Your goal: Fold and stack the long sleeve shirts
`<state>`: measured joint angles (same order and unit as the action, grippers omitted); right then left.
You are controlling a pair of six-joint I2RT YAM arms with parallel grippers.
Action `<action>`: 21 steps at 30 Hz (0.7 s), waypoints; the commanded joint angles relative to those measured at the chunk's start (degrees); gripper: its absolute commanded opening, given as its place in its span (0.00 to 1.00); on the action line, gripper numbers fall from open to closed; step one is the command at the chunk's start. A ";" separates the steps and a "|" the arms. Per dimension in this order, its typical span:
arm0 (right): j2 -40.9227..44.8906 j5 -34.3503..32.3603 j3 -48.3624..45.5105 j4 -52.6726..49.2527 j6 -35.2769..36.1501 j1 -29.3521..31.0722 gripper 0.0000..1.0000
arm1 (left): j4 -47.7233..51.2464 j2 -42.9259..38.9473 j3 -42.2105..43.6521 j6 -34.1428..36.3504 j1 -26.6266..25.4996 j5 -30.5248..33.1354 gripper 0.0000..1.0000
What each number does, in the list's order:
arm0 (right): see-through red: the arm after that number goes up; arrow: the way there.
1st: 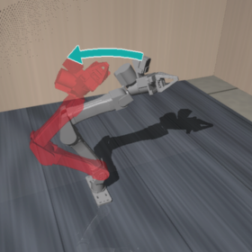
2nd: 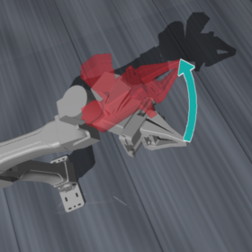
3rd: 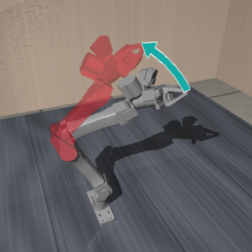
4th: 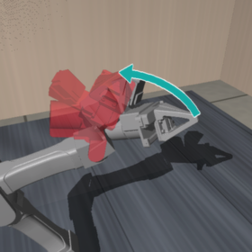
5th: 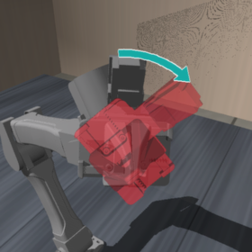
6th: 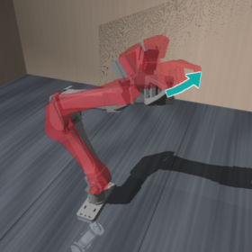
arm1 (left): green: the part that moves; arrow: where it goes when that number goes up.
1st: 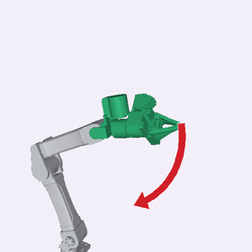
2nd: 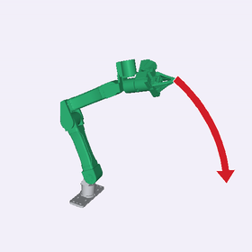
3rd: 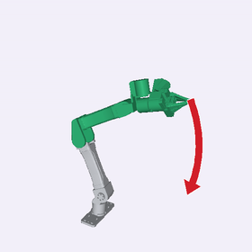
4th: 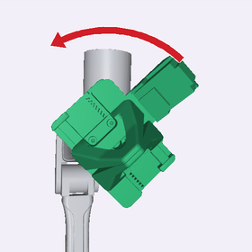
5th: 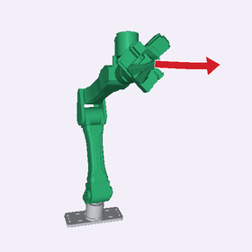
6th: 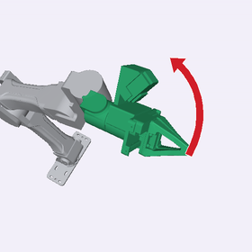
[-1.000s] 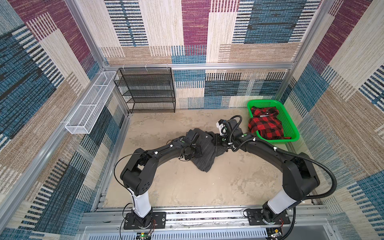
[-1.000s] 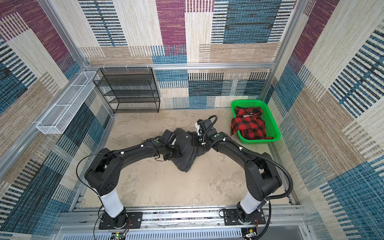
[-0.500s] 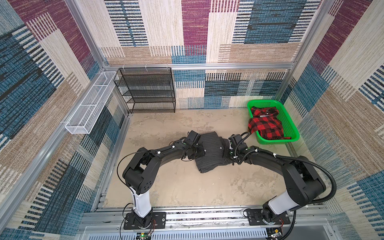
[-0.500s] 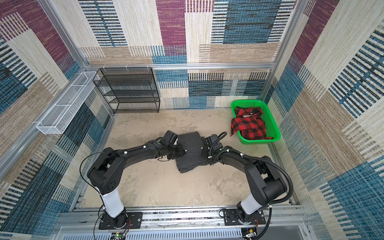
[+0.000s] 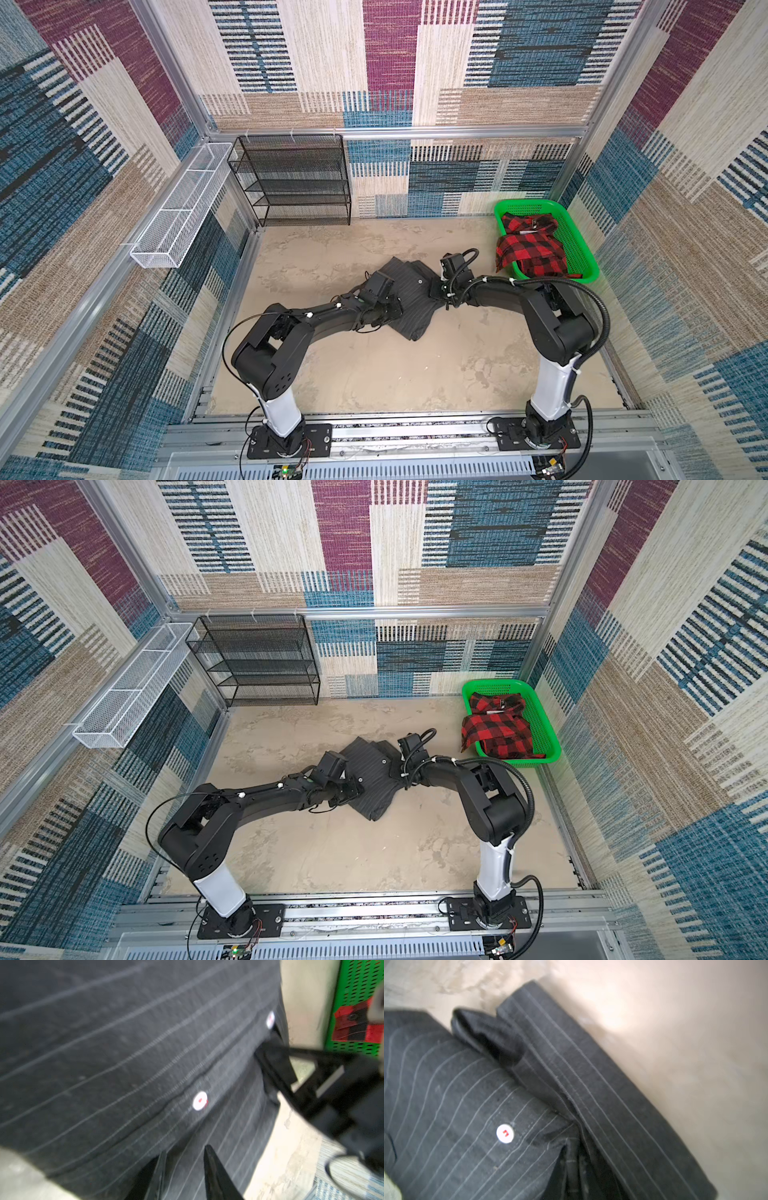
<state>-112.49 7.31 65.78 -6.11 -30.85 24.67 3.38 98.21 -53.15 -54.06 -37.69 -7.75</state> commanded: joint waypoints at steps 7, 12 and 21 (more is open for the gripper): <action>-1.18 -9.93 12.13 -13.48 13.23 -0.41 0.47 | 14.34 -12.88 5.10 -5.32 -3.75 2.04 0.45; 6.82 -12.68 11.06 -18.38 14.08 2.28 0.62 | 24.56 -19.05 -2.78 2.23 -1.21 5.97 0.52; 12.10 -7.55 7.02 -16.26 2.32 12.44 0.51 | 27.79 -20.98 -8.09 10.88 12.00 3.83 0.46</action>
<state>-99.55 -3.38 72.75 -25.04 -22.92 35.59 28.86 77.56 -60.36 -47.59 -27.64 -3.14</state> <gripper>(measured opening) 0.520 0.460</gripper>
